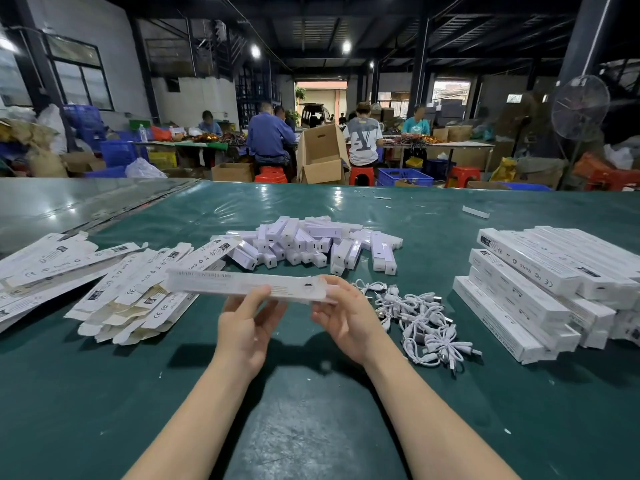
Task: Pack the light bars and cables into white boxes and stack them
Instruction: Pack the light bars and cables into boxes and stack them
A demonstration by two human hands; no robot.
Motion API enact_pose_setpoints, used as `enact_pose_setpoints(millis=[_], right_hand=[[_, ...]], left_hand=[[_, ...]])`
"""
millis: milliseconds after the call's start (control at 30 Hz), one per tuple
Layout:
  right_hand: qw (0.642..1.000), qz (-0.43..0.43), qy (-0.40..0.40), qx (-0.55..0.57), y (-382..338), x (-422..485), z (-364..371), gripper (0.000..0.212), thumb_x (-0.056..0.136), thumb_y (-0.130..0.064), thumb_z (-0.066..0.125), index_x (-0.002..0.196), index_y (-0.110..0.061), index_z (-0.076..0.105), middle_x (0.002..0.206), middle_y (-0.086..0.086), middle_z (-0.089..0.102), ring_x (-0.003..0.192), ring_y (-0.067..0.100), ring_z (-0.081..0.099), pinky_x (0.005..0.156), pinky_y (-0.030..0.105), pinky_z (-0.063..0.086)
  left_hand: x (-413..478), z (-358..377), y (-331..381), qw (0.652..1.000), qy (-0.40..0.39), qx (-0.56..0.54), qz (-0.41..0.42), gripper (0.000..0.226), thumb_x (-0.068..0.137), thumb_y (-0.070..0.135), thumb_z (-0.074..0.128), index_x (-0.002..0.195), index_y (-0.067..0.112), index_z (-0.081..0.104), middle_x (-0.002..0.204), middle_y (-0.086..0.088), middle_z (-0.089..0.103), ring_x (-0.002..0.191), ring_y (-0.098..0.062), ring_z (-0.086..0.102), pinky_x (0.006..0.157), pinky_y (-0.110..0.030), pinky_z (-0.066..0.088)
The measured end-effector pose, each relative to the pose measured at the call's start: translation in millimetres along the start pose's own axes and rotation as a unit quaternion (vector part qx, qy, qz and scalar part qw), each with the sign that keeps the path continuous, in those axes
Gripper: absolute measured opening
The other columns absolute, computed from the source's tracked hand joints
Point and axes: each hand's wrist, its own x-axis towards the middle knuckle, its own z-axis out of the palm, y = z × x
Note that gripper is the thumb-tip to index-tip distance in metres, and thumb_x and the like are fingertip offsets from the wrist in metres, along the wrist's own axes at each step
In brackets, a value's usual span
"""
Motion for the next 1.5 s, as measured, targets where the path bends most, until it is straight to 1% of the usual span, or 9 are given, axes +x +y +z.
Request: enact_pose_setpoints(millis=[300,533,700,800,867,1000,1167,1367,1500], right_hand=[[0.998,0.034,-0.032,0.046,-2,-6,3,0.023,0.076,0.004,0.053,0.072,-0.016,0.064,0.07,0.003,0.066,0.049,0.009,0.058,0.042,0.017,0.045],[0.963,-0.02,0.06,-0.263,9,-2,6,0.032,0.086,0.009,0.046,0.063,-0.012,0.041,0.049,-0.005,0.042,0.043,0.005,0.034,0.038,0.014,0.025],[0.768,-0.166,0.125,-0.606,7,-1,1,0.02,0.08,-0.017,0.059,0.097,-0.007,0.065,0.099,0.008,0.057,0.087,0.019,0.052,0.071,0.018,0.035],[0.596,-0.11,0.195,-0.771,7,2,-13,0.036,0.089,-0.02,0.047,0.125,-0.017,0.052,0.139,0.006,0.04,0.124,0.023,0.037,0.096,0.032,0.027],[0.555,-0.049,0.208,-0.804,6,2,-18,0.039,0.087,-0.016,0.043,0.126,-0.02,0.048,0.143,0.004,0.037,0.127,0.024,0.032,0.097,0.037,0.025],[0.578,-0.049,0.18,-0.795,6,4,-19,0.038,0.085,-0.012,0.044,0.119,-0.025,0.055,0.12,-0.001,0.06,0.116,0.024,0.041,0.09,0.035,0.03],[0.696,-0.097,0.2,-0.683,3,2,-19,0.037,0.084,-0.006,0.047,0.118,-0.016,0.057,0.113,0.005,0.058,0.104,0.023,0.053,0.082,0.03,0.04],[0.561,-0.052,0.124,-0.817,7,5,-19,0.046,0.088,-0.008,0.038,0.132,-0.019,0.042,0.139,-0.001,0.04,0.122,0.026,0.036,0.095,0.035,0.031],[0.584,-0.055,0.143,-0.797,6,7,-20,0.029,0.092,-0.012,0.039,0.115,-0.011,0.057,0.117,0.007,0.053,0.108,0.028,0.048,0.085,0.034,0.036]], left_hand=[[-3,2,8,0.996,-0.073,-0.011,-0.054,0.011,0.091,0.004,0.047,0.085,0.009,0.055,0.068,-0.003,0.07,0.064,-0.012,0.068,0.059,-0.02,0.056],[-15,9,-12,0.974,-0.148,0.154,-0.077,0.021,0.091,0.002,0.048,0.112,-0.002,0.048,0.081,-0.013,0.072,0.068,-0.021,0.071,0.056,-0.026,0.056],[-6,6,-6,0.995,-0.044,0.059,-0.069,0.004,0.091,0.005,0.051,0.089,0.009,0.052,0.066,-0.003,0.07,0.061,-0.012,0.069,0.054,-0.022,0.056],[-1,2,2,0.996,0.011,-0.011,-0.084,0.01,0.091,0.009,0.053,0.083,0.013,0.056,0.06,0.0,0.069,0.058,-0.012,0.067,0.05,-0.021,0.055],[0,0,6,0.995,0.02,-0.026,-0.094,0.008,0.091,0.012,0.054,0.085,0.015,0.057,0.062,0.001,0.07,0.06,-0.011,0.067,0.049,-0.021,0.054],[-2,1,4,0.994,0.018,-0.017,-0.11,0.008,0.09,0.014,0.055,0.083,0.016,0.057,0.062,0.003,0.069,0.061,-0.01,0.067,0.049,-0.02,0.054],[0,-1,11,0.986,0.061,-0.064,-0.139,0.011,0.09,0.02,0.055,0.08,0.017,0.056,0.058,0.002,0.066,0.071,-0.011,0.058,0.047,-0.017,0.052],[-2,0,12,0.983,0.071,-0.081,-0.149,0.011,0.089,0.022,0.055,0.08,0.017,0.054,0.054,0.003,0.064,0.067,-0.01,0.056,0.048,-0.015,0.05],[-1,1,11,0.983,0.061,-0.078,-0.156,0.01,0.089,0.022,0.056,0.081,0.016,0.055,0.055,0.002,0.065,0.067,-0.01,0.056,0.048,-0.014,0.05]])
